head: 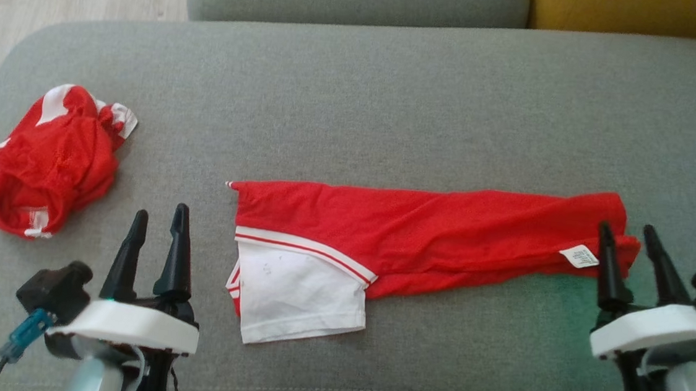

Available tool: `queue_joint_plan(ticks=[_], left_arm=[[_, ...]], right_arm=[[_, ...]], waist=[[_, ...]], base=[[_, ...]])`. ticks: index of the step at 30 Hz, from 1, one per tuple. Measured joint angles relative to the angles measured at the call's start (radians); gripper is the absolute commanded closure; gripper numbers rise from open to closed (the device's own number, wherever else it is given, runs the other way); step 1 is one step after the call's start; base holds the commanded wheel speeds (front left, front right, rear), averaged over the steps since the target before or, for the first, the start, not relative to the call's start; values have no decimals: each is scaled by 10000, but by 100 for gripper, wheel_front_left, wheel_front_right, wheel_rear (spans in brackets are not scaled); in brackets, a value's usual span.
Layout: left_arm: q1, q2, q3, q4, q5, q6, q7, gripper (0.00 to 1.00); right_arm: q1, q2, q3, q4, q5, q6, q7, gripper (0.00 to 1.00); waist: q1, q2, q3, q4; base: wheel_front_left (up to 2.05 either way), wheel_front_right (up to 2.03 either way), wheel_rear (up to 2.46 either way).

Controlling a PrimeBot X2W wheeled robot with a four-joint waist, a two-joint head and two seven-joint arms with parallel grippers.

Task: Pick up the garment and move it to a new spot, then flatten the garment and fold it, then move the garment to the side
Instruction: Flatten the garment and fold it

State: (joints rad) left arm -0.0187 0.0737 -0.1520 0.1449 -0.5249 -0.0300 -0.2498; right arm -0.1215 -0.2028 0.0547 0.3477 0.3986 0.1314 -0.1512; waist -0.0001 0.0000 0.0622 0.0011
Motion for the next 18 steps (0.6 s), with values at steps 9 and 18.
queue_joint_plan(ticks=[9,18], left_arm=[[-483,-215,311,420,401,-525,0,0],[-648,-265,336,640,485,-731,0,0]], right_arm=[[-1284,430,-1768,1411,-564,0,815,0],[-2185,504,-2723,3618,-917,2,1613,0]], waist=[[0,0,632,135],[0,0,861,364]], base=[[0,0,0],[0,0,0]])
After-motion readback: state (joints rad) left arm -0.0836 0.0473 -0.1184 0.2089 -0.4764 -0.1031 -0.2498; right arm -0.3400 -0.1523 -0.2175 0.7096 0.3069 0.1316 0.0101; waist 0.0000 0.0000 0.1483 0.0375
